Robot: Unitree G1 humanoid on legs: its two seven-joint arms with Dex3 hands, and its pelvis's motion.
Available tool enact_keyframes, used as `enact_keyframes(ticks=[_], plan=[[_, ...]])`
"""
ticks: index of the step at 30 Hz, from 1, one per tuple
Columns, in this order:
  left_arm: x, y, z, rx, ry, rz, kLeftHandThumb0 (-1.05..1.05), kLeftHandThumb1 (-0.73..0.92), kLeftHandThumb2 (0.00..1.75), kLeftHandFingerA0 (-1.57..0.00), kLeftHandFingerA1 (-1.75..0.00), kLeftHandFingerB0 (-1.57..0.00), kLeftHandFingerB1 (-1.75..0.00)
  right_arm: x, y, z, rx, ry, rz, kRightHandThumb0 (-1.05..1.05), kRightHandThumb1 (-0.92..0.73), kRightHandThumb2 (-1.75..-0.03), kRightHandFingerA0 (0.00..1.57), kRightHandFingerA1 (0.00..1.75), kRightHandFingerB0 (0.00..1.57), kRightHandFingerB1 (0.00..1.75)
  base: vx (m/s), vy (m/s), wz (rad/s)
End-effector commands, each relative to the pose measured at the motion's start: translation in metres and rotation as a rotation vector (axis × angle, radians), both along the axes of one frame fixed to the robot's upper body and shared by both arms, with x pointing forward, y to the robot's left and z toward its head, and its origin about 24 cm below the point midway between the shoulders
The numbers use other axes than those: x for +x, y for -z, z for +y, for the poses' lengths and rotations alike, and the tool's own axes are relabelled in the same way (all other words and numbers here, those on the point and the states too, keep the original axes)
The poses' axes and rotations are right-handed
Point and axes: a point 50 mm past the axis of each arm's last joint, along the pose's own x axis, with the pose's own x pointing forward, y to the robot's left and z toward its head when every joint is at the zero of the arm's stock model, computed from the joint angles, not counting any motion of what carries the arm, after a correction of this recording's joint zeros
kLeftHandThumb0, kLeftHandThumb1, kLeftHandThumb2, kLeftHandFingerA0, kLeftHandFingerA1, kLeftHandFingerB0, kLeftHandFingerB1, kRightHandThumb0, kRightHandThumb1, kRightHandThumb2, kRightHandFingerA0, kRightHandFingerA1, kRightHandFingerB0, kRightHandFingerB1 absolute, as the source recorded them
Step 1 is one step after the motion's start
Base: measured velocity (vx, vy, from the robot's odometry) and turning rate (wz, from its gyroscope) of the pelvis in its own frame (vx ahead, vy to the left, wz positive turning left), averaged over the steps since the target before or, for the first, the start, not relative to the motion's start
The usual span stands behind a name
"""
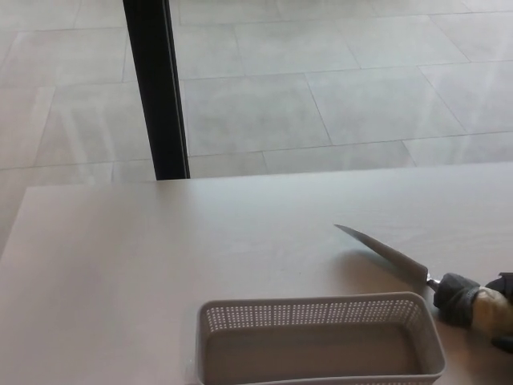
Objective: A garden tool is kept on the righthand side and a container is kept on the lefthand side on a desk infront of the robot. the robot uses its right hand to pick up the garden tool and makes a scooping motion inside the container
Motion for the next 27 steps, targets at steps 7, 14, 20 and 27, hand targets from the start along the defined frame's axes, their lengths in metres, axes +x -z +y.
enact_keyframes(ticks=[7, 14, 20, 27], plan=[[-0.003, -0.008, 0.01, 0.026, 0.031, 0.033, -0.42, 0.53, 0.88, -0.51, -0.64, -0.32, -0.52, -0.018, 0.045, 0.022, -0.256, 0.014, 0.157, -0.9, -0.54, -0.89, 0.0, 0.18, 0.11, 0.17, 0.0, 0.0, 0.0], [-0.006, -0.007, 0.009, 0.016, 0.002, 0.019, -0.4, 0.52, 0.88, -0.48, -0.63, -0.3, -0.52, -0.023, 0.061, 0.025, -0.383, 0.044, 0.205, -0.65, -0.46, -0.82, 0.25, 0.64, 0.0, 0.19, 0.0, 0.0, 0.0], [-0.006, -0.008, 0.008, 0.017, 0.029, 0.026, -0.42, 0.51, 0.87, -0.45, -0.61, -0.29, -0.51, -0.035, 0.077, 0.017, -0.315, 0.012, 0.028, -0.3, -0.69, -0.62, 0.78, 1.48, 0.83, 0.53, 0.0, 0.0, 0.0], [-0.006, -0.007, 0.01, 0.016, 0.009, 0.035, -0.41, 0.52, 0.88, -0.49, -0.63, -0.29, -0.51, -0.043, 0.082, 0.01, -0.242, 0.003, 0.009, -0.29, -0.75, -0.61, 0.66, 1.62, 0.75, 0.92, 0.0, 0.0, 0.0]])
